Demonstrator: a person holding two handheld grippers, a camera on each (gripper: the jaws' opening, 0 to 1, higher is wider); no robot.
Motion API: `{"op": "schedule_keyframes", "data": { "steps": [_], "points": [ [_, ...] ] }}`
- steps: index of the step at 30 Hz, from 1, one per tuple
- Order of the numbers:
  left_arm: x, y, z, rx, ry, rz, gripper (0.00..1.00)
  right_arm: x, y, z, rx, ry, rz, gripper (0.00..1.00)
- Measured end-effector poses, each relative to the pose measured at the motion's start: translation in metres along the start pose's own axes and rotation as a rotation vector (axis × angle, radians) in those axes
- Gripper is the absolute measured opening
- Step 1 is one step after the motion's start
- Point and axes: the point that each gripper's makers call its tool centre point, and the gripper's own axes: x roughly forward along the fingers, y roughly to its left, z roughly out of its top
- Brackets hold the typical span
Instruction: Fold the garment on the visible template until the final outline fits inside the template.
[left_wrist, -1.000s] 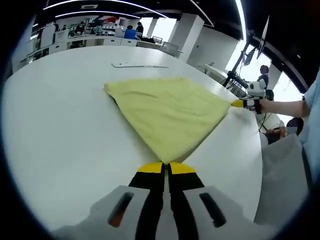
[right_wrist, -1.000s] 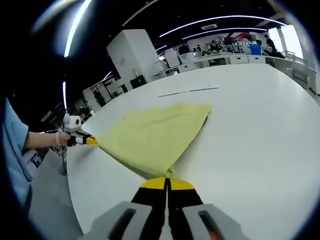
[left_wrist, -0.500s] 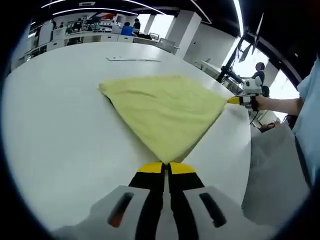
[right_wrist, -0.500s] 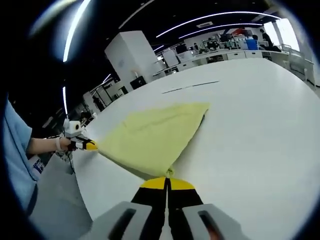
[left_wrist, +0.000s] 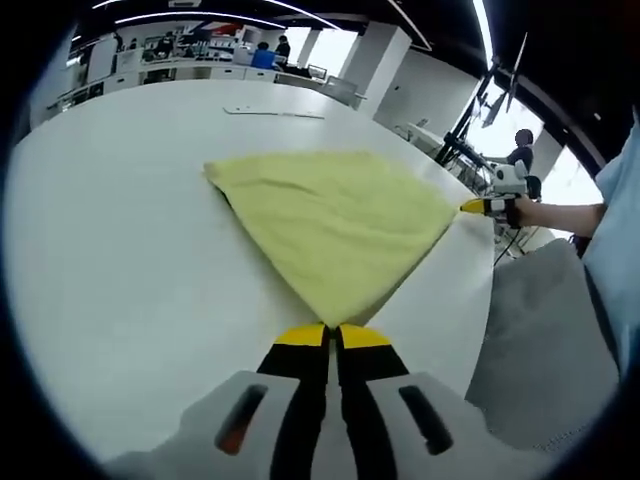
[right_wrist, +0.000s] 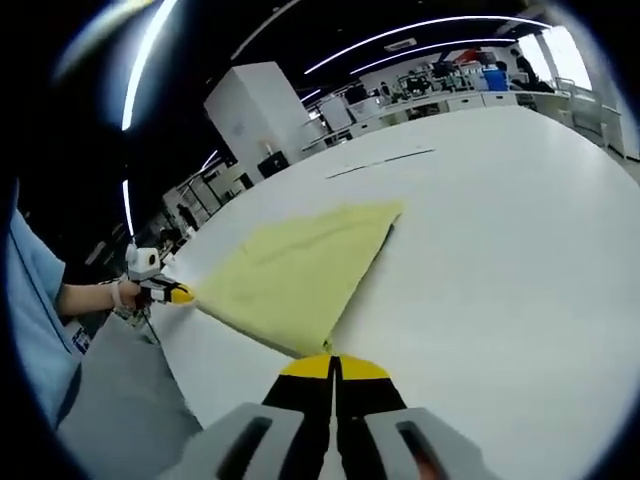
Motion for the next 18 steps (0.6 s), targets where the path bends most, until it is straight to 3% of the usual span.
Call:
{"op": "schedule_keyframes", "data": {
  "steps": [5,11,12,15,16,18],
  "points": [
    [0.001,0.000,0.000,0.010,0.001,0.004,0.03,-0.003,0.005,0.006,-0.032,-0.005,0.003,0.00],
    [-0.009,0.002,0.008,0.040,-0.042,0.046,0.44,-0.008,0.011,0.010,-0.114,-0.017,-0.002,0.00],
    [-0.013,0.000,0.011,0.040,-0.056,0.047,0.49,-0.009,0.013,0.011,-0.125,-0.021,-0.004,0.05],
    [-0.020,-0.002,0.019,0.062,-0.087,0.069,0.67,-0.011,0.019,0.016,-0.170,-0.040,-0.015,0.34],
    [-0.024,-0.002,0.022,0.067,-0.097,0.081,0.71,-0.012,0.020,0.018,-0.218,-0.040,-0.027,0.42],
    [-0.028,-0.004,0.025,0.064,-0.121,0.099,0.80,-0.014,0.023,0.019,-0.247,-0.038,-0.036,0.54]
  ]
}}
